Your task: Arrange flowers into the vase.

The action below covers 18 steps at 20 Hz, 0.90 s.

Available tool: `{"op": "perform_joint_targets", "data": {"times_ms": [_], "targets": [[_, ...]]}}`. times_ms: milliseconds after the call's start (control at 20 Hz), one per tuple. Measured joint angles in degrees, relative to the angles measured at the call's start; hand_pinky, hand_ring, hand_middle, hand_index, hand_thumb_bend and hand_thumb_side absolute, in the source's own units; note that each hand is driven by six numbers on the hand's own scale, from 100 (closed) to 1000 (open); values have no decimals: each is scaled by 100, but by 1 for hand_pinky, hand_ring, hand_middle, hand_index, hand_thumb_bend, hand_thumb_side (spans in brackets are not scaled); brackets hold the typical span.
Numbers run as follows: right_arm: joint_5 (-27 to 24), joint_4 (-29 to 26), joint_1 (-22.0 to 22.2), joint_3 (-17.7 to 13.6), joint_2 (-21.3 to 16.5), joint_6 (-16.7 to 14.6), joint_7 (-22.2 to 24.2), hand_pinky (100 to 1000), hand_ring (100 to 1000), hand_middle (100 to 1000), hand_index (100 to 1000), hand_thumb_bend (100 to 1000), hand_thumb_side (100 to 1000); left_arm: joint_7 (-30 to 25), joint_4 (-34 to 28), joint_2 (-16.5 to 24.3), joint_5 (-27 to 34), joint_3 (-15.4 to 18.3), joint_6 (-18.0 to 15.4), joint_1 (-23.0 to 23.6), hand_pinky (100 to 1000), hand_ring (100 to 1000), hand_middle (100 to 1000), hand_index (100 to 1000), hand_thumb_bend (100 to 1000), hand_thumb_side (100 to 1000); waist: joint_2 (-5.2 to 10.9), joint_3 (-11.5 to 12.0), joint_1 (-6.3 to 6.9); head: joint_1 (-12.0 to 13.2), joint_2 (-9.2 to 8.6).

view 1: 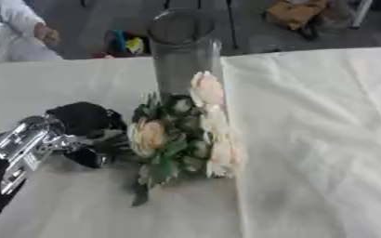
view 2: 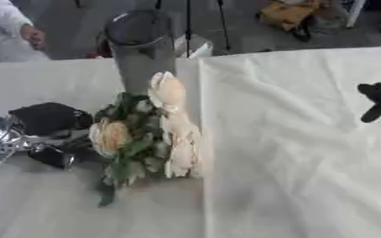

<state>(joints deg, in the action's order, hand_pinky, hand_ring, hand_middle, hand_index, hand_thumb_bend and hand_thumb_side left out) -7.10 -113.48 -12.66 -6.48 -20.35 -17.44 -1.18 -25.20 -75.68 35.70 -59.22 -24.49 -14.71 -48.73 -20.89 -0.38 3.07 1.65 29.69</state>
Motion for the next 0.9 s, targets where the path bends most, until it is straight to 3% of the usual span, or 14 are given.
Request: {"op": "perform_joint_targets", "data": {"times_ms": [350,450,650,850,900], "targets": [[-9,0,-6,15,41,-8,29,931,810,428,748,100,928,-4,249,-147,-37,2,-15,-75,495,586,633,767,105,365,-12,-29,0,35,-35],[-10,0,-19,16,41,1,40,932,810,427,748,100,928,8,297,-171,-57,9,-48,-97,454,526,593,738,100,361,-12,-30,0,36,-53],[-10,0,-22,16,42,13,56,932,811,426,749,100,927,127,348,-205,-104,36,-57,-120,245,334,439,607,100,387,-12,-30,0,38,-55],[-10,0,-22,16,43,19,76,932,810,426,749,100,926,365,389,-212,-161,36,65,-120,100,189,326,513,100,406,-12,-30,0,59,-57],[-11,0,-22,16,44,18,78,932,810,426,749,100,926,419,414,-228,-162,37,105,-120,100,160,302,493,100,409,-13,-31,0,63,-57]]}}
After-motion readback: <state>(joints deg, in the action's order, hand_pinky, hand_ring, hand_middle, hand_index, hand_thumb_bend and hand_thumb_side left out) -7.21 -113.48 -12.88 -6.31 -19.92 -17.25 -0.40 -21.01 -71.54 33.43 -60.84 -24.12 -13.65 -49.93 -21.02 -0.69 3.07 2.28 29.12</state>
